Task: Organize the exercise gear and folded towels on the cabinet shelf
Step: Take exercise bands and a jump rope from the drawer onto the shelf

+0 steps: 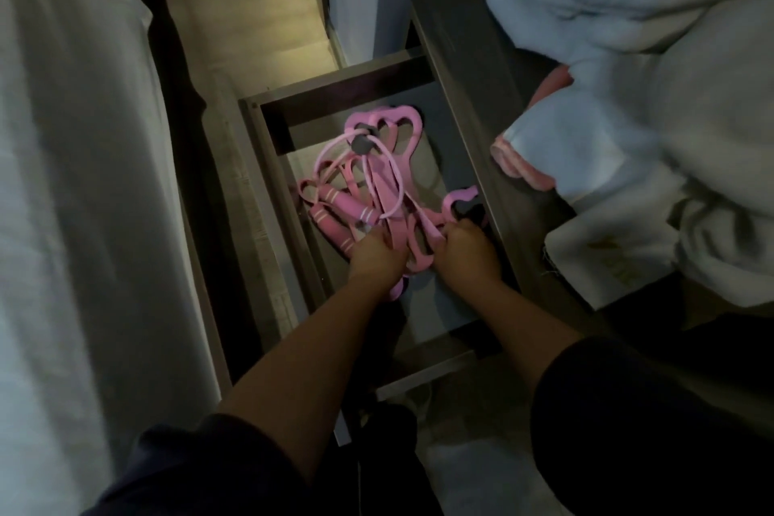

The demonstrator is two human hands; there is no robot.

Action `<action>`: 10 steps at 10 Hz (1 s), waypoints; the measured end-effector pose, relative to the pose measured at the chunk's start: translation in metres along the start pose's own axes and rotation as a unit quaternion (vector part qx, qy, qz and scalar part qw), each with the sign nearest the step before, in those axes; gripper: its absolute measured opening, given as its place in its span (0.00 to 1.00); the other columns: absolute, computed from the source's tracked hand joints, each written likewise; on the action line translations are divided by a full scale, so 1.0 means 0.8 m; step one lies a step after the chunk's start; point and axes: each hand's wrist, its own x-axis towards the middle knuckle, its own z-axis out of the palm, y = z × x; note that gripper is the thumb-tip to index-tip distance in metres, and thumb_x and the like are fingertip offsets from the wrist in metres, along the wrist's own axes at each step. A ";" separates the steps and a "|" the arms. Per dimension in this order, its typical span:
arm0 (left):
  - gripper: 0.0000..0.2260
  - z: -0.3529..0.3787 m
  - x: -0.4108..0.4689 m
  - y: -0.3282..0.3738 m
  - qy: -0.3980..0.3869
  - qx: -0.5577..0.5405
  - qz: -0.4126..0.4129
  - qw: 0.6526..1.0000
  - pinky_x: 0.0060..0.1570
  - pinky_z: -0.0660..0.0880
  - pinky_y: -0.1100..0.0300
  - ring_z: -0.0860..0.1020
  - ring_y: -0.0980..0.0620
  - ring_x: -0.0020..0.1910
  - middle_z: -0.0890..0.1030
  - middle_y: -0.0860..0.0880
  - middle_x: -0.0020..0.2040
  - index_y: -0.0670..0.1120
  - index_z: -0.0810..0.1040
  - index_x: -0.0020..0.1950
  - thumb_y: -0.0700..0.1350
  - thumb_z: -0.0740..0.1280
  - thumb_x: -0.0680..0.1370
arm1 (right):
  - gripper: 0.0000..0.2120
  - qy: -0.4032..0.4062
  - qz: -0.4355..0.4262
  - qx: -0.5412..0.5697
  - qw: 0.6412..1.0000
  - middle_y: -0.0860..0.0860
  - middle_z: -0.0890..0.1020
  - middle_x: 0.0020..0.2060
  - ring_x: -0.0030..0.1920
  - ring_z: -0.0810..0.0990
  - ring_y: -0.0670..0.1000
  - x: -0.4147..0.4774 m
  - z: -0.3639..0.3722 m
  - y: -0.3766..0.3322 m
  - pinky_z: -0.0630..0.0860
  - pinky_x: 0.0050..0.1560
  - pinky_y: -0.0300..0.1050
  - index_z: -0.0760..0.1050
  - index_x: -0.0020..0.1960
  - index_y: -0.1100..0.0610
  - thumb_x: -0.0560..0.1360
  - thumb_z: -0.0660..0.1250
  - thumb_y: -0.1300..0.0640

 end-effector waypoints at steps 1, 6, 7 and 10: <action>0.07 -0.020 -0.025 0.019 -0.025 -0.101 -0.031 0.994 0.25 0.71 0.65 0.79 0.54 0.30 0.77 0.48 0.36 0.47 0.71 0.41 0.39 0.65 0.78 | 0.10 -0.014 0.018 0.033 0.999 0.64 0.80 0.46 0.46 0.79 0.63 -0.021 -0.024 -0.012 0.69 0.43 0.45 0.76 0.57 0.67 0.78 0.60 0.65; 0.10 -0.195 -0.291 0.211 -0.043 -0.222 0.045 0.973 0.48 0.79 0.51 0.80 0.42 0.45 0.78 0.37 0.47 0.35 0.72 0.56 0.39 0.54 0.82 | 0.07 -0.015 0.105 0.382 0.918 0.47 0.80 0.42 0.46 0.78 0.51 -0.149 -0.274 -0.139 0.74 0.49 0.46 0.77 0.46 0.51 0.78 0.61 0.55; 0.11 -0.228 -0.349 0.231 -0.029 -0.256 0.071 0.964 0.51 0.80 0.49 0.81 0.42 0.49 0.80 0.37 0.52 0.37 0.73 0.59 0.41 0.57 0.82 | 0.07 0.004 0.096 0.429 0.898 0.49 0.80 0.45 0.49 0.77 0.51 -0.175 -0.323 -0.163 0.74 0.52 0.47 0.77 0.50 0.55 0.80 0.61 0.57; 0.10 -0.328 -0.390 0.299 -0.016 -0.265 0.160 0.951 0.49 0.75 0.46 0.78 0.41 0.46 0.79 0.33 0.54 0.39 0.74 0.57 0.44 0.59 0.80 | 0.08 0.023 0.062 0.460 0.885 0.51 0.81 0.48 0.51 0.80 0.53 -0.185 -0.445 -0.269 0.74 0.50 0.46 0.77 0.49 0.52 0.81 0.61 0.52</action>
